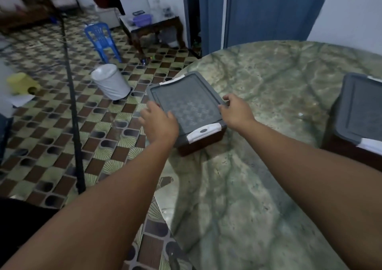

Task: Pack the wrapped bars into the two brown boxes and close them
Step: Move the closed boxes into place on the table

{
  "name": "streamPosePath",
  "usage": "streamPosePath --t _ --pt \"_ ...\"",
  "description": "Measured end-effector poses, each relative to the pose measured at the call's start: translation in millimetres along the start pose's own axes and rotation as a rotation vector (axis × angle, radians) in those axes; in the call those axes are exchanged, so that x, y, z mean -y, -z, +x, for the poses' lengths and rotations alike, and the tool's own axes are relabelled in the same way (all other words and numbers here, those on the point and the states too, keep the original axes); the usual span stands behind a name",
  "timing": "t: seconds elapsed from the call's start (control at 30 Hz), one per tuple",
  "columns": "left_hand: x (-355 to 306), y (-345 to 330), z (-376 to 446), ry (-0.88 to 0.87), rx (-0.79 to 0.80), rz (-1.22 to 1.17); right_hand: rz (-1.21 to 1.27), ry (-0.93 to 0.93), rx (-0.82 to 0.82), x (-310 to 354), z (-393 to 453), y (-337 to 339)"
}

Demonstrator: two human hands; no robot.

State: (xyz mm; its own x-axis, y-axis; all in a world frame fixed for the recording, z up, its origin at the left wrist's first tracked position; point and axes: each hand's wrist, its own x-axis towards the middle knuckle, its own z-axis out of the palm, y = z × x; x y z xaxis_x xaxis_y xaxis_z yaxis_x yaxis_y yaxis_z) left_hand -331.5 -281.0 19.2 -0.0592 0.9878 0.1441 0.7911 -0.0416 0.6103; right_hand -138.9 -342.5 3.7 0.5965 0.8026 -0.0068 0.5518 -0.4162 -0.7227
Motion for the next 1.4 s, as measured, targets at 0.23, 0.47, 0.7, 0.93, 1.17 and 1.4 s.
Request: streamPosePath --t 0.23,0.47,0.7,0.93,1.17,1.4 --pt "31.3 -17.4 21.5 0.344 0.259 -0.349 -0.197 -0.047 0.059 13.3 15.0 -13.0" --pt "29.4 -19.1 23.9 0.4 0.333 -0.55 -0.352 -0.169 0.127 14.8 15.8 -18.3" --pt "29.1 -23.8 32.8 0.303 0.37 -0.46 -0.032 -0.24 0.157 2.8 3.6 -11.1" --pt "15.9 -40.3 28.2 0.143 0.446 -0.36 0.201 -0.36 0.176 -20.9 -25.9 2.1" --pt "-4.5 -60.9 1.3 -0.108 0.571 -0.3 0.265 -0.39 0.018 -56.8 -66.6 30.6" --pt "-42.2 -79.0 -39.8 -0.297 0.656 -0.254 0.223 -0.524 -0.15 -90.1 -112.4 63.0"
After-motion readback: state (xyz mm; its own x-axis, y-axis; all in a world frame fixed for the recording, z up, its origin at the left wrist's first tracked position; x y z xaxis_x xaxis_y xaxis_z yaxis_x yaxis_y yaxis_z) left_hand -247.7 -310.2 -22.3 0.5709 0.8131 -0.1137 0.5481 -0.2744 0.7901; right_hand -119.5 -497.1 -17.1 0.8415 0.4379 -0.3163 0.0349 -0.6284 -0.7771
